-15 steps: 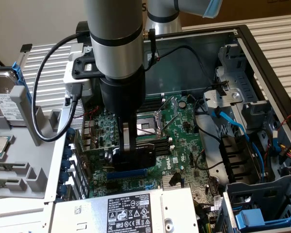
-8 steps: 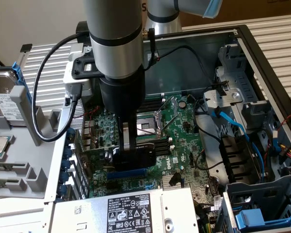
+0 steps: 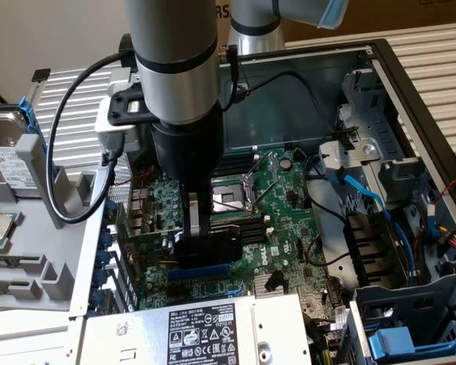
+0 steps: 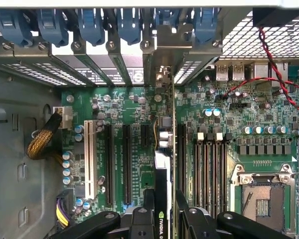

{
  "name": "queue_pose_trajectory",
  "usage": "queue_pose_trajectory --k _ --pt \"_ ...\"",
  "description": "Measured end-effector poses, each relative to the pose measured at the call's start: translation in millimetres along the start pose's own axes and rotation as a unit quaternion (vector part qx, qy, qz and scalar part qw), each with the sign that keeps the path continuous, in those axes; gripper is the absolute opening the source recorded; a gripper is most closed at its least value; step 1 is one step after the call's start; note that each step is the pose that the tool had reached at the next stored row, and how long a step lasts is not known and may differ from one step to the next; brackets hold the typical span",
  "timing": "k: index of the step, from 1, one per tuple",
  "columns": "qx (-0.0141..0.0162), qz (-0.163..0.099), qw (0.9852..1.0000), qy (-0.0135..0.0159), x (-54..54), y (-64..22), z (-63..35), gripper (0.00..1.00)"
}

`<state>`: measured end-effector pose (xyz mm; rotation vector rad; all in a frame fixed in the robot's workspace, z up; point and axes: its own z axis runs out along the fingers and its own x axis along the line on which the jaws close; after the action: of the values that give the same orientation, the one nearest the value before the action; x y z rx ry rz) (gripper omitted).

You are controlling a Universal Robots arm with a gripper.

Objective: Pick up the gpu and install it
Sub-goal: 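Insert the gpu into the slot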

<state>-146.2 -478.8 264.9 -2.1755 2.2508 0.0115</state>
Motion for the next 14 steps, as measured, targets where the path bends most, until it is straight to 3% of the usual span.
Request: queue_pose_trajectory --k 8,14 --pt "0.0052 0.000 1.0000 0.0000 0.0 0.6 -0.1 0.26" --pt "0.0073 0.000 1.0000 -0.0002 1.0 0.6 0.0 0.26"
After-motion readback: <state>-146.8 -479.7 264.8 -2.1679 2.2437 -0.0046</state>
